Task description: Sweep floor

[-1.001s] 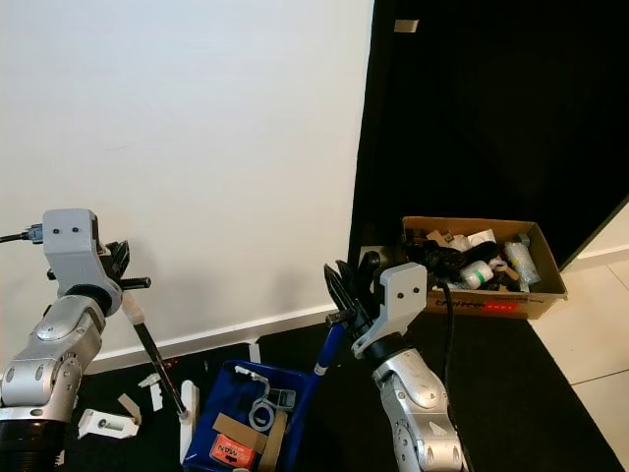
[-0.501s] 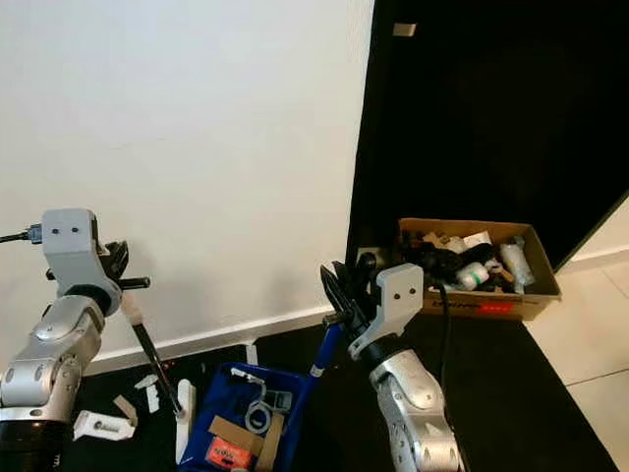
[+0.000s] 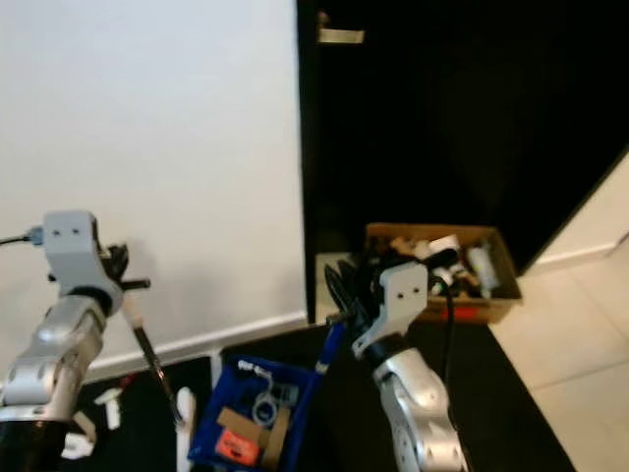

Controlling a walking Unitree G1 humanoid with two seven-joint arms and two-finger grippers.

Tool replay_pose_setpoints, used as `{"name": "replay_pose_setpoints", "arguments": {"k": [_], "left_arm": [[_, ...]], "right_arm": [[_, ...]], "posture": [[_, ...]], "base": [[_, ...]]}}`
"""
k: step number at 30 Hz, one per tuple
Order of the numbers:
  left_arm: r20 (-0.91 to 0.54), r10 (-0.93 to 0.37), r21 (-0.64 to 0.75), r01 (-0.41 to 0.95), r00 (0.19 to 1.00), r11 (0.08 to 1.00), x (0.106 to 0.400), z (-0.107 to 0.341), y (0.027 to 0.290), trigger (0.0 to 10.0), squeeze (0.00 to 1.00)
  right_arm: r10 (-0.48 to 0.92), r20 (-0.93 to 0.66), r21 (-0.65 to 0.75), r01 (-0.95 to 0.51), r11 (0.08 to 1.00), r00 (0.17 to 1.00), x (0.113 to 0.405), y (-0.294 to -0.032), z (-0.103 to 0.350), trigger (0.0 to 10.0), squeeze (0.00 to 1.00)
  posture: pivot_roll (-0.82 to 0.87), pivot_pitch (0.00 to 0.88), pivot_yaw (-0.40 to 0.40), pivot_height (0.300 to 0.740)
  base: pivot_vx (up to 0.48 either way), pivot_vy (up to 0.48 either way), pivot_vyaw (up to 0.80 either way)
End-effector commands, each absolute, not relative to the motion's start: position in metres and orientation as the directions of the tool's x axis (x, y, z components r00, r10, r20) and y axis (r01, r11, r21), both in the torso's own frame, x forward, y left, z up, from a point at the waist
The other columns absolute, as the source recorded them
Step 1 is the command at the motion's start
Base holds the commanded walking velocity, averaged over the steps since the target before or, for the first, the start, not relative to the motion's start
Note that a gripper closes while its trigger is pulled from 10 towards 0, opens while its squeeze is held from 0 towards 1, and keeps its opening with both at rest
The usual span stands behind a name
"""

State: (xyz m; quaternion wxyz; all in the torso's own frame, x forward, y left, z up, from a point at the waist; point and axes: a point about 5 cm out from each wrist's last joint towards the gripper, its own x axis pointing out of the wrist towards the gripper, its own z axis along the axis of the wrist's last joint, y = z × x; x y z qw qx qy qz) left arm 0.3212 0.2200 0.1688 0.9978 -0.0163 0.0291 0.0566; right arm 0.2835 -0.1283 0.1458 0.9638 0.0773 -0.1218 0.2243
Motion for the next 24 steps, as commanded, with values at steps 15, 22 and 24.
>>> {"name": "replay_pose_setpoints", "arguments": {"k": [15,22,24], "left_arm": [[-0.044,0.131,-0.011,-0.131,0.990,0.991,0.3200,0.1711,0.2233,10.0,0.00],[-0.044,0.131,-0.011,-0.132,0.990,0.991,0.3206,0.1714,0.2233,10.0,0.00],[-0.044,0.131,-0.011,-0.132,0.990,0.991,0.3206,0.1715,0.2232,10.0,0.00]], "right_arm": [[0.419,0.300,0.113,-0.468,0.876,0.857,0.2812,-0.1253,0.1501,10.0,0.00],[0.420,0.300,0.113,-0.469,0.876,0.857,0.2814,-0.1249,0.1501,10.0,0.00],[0.420,0.300,0.113,-0.469,0.876,0.857,0.2814,-0.1249,0.1501,10.0,0.00]], "posture": [[0.01,0.182,0.118,0.740],[0.01,0.182,0.118,0.740],[0.01,0.182,0.118,0.740]], "base": [[0.286,-0.375,0.00],[0.284,-0.369,0.00],[0.287,-0.368,0.00]]}}
